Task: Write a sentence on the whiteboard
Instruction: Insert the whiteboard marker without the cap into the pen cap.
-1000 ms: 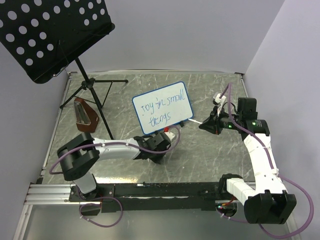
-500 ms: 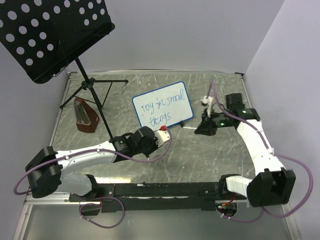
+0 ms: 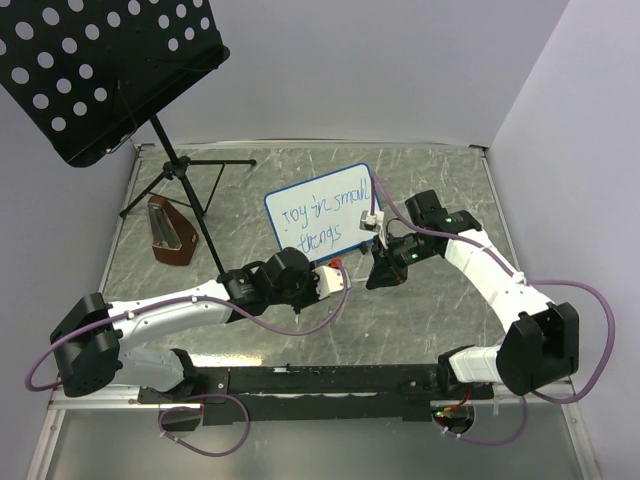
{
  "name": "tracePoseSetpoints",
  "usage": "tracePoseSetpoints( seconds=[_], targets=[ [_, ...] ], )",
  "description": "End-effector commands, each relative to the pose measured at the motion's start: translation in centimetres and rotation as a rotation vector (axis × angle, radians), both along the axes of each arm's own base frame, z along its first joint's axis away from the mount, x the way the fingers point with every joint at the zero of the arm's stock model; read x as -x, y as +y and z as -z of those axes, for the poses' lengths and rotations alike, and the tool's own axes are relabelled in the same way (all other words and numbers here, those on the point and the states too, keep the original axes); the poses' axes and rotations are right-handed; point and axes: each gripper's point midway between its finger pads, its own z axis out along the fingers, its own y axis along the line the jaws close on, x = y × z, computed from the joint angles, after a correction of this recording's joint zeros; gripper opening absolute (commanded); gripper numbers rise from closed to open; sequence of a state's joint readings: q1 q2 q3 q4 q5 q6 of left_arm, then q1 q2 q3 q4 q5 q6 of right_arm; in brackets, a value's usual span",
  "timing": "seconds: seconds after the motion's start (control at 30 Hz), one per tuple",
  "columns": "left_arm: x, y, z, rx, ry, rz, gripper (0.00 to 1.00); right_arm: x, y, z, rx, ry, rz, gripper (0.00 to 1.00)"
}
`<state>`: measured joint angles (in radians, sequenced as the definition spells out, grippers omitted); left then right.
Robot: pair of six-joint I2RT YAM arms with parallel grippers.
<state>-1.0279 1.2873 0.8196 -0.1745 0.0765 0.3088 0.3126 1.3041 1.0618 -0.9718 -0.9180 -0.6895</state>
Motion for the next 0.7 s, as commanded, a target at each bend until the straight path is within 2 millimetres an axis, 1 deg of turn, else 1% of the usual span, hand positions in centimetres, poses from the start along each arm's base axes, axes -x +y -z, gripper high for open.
tracePoseSetpoints(
  seconds=[0.0,0.37,0.67],
  targets=[
    [-0.10,-2.17,-2.73,0.093,-0.029,0.062,0.01,0.07,0.47,0.15,0.004,-0.001,-0.021,0.00],
    [-0.16,-2.47,-3.24,0.126,-0.033,0.053,0.01,0.40,0.79,0.47,0.006,0.022,-0.040,0.00],
    [-0.36,-2.71,-2.96,0.130,-0.024,0.039,0.01,0.56,0.92,0.76,0.014,0.033,-0.049,0.00]
  ],
)
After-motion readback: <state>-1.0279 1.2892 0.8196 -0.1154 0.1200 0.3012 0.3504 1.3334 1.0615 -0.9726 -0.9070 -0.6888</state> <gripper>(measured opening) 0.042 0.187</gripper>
